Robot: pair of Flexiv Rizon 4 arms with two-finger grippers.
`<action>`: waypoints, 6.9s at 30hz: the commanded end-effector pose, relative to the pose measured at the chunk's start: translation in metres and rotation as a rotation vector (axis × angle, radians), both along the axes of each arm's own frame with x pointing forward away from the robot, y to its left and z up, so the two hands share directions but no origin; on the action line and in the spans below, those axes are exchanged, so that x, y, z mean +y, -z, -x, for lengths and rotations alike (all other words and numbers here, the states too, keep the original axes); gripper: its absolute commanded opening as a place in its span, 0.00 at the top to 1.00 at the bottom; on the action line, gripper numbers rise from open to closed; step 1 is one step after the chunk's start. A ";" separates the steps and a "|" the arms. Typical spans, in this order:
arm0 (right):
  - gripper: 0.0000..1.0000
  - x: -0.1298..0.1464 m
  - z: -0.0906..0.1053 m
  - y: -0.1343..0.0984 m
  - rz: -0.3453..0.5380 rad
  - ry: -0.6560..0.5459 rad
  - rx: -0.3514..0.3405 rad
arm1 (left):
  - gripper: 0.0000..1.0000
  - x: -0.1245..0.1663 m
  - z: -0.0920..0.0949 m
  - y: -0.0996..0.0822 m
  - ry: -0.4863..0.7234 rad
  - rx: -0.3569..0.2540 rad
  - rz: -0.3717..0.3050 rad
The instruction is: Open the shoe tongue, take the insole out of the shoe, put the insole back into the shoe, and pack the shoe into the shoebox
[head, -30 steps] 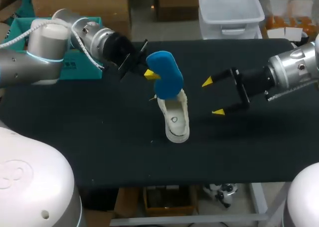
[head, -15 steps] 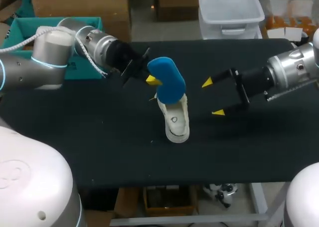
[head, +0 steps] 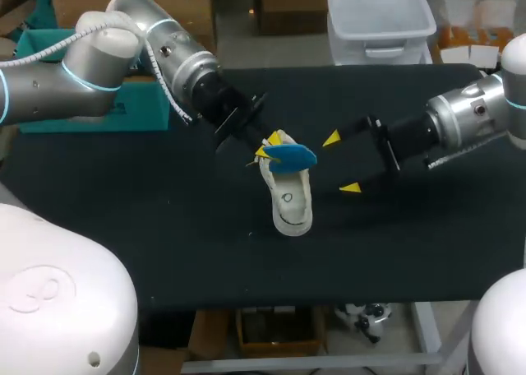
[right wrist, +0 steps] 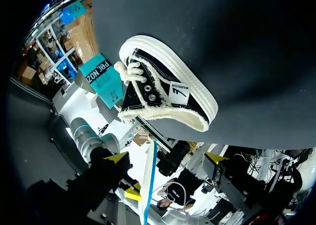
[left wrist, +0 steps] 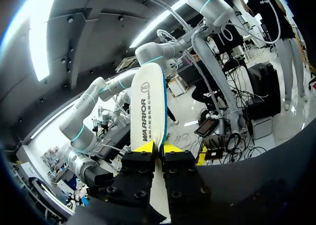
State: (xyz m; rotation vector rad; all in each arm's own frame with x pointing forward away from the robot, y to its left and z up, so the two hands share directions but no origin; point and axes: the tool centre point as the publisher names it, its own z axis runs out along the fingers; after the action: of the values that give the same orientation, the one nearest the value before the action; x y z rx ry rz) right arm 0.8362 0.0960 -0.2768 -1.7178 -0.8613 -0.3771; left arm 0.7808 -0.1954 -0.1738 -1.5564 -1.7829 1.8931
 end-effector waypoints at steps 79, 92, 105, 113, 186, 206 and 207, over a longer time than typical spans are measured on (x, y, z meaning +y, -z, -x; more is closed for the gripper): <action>1.00 0.034 0.026 0.016 -0.135 -0.004 0.033 | 0.00 -0.015 -0.002 0.050 -0.057 -0.089 -0.143; 1.00 0.033 0.024 0.016 -0.134 -0.010 0.033 | 0.00 -0.010 -0.007 0.048 -0.057 -0.078 -0.153; 1.00 0.033 0.024 0.016 -0.134 -0.010 0.033 | 0.00 -0.010 -0.007 0.048 -0.057 -0.078 -0.153; 1.00 0.033 0.024 0.016 -0.134 -0.010 0.033 | 0.00 -0.010 -0.007 0.048 -0.057 -0.078 -0.153; 1.00 0.023 0.030 0.024 -0.130 -0.046 0.038 | 0.00 0.018 -0.138 0.063 -0.098 0.012 -0.707; 1.00 0.022 0.032 0.027 -0.139 -0.040 0.037 | 0.00 0.016 -0.167 0.074 -0.045 -0.021 -0.809; 1.00 0.025 0.033 0.022 -0.122 -0.047 0.070 | 0.00 0.029 -0.191 0.071 0.024 -0.182 -0.914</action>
State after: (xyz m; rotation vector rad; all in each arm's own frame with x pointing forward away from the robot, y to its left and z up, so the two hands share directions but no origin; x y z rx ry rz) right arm 0.8043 0.1186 -0.3030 -1.5725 -0.8197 -0.3635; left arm 0.9451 -0.1772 -0.2482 -1.2150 -2.2136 0.9377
